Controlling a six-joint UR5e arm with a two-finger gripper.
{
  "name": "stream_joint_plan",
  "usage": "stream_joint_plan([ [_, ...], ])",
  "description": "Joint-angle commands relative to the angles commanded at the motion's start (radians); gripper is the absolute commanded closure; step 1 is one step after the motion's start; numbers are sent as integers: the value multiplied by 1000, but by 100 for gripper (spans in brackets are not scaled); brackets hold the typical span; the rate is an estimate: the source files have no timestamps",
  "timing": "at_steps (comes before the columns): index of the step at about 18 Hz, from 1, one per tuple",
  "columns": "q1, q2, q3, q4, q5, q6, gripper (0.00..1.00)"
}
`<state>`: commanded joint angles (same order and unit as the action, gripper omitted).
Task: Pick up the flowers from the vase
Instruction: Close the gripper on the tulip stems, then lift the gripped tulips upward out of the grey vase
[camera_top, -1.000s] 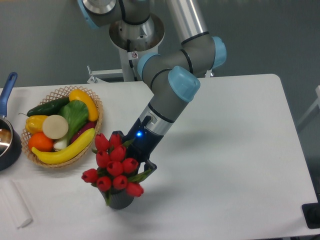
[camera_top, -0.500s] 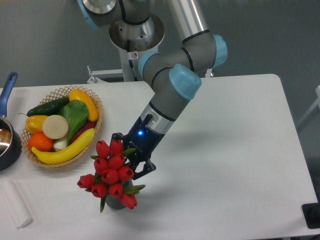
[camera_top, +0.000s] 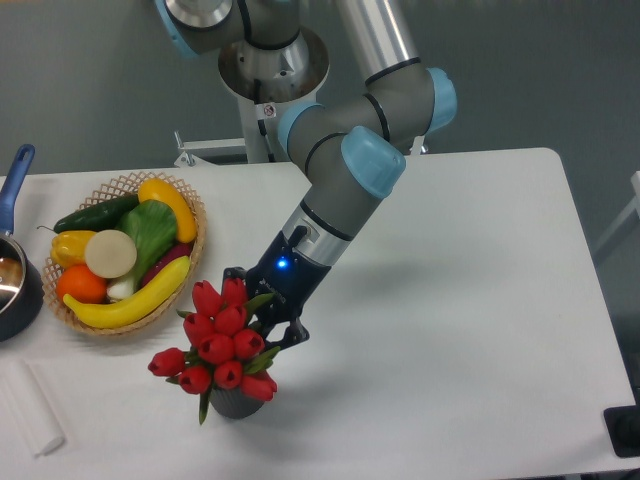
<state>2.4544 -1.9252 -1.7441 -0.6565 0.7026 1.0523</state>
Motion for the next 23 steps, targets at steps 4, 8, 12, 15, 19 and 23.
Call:
stream_joint_plan([
  [4,20,38,2,-2,-3,-69,70],
  [8,41,66,-2,-2,-73,-126,70],
  [12,44,86,-6,-2,-98,-152,70],
  [15,57,101,-5,-2,-100,-158,70],
  [19,69,109,23,-2,-104,-160,70],
  [23,84,107,99,-2,-120,-250,70],
])
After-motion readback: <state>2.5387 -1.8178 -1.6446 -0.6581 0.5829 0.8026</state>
